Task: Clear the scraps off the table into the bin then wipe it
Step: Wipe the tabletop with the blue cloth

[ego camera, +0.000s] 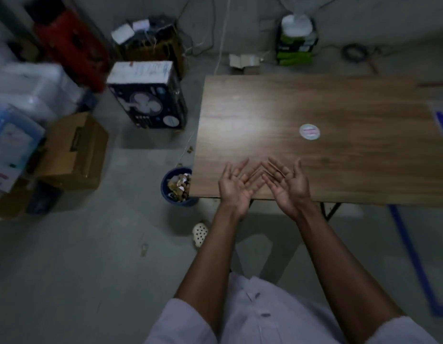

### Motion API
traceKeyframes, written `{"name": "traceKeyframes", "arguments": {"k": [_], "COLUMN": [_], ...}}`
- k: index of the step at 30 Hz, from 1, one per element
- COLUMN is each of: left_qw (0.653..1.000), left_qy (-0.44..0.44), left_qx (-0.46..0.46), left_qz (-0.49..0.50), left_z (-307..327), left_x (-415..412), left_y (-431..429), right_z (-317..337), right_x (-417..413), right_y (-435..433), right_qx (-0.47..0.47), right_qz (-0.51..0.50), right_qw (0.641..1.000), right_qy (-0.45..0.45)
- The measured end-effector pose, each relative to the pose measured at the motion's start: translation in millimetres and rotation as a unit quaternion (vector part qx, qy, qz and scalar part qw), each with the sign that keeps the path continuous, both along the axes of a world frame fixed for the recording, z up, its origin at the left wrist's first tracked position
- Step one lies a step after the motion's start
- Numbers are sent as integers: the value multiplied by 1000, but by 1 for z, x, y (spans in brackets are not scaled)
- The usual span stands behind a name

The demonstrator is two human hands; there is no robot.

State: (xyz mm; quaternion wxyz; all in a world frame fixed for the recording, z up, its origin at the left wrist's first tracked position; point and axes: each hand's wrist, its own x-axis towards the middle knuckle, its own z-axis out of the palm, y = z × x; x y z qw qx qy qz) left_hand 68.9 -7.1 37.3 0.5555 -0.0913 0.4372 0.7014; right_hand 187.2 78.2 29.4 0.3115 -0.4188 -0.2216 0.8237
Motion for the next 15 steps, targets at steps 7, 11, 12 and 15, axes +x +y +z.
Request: {"name": "traceKeyframes", "arguments": {"k": [7,11,12,15], "left_qw": [976,858,804,706], "left_qy": [119,436,520,638], "left_qx": [-16,-92,-107,-105], "left_qz": [-179,-255,-268,-290], "left_z": [14,5,2,-10], "left_x": [120,158,165,183], "left_y": [38,69,76,101], "right_z": [9,14,14,11], "right_x": [137,184,195,226], "right_y": [9,29,35,52], "right_qx": [22,20,19,15], "right_qz": [-71,-133,-147,-181], "right_qw": [997,991,989,983], "right_qy": [-3,-9,-12,-9]}}
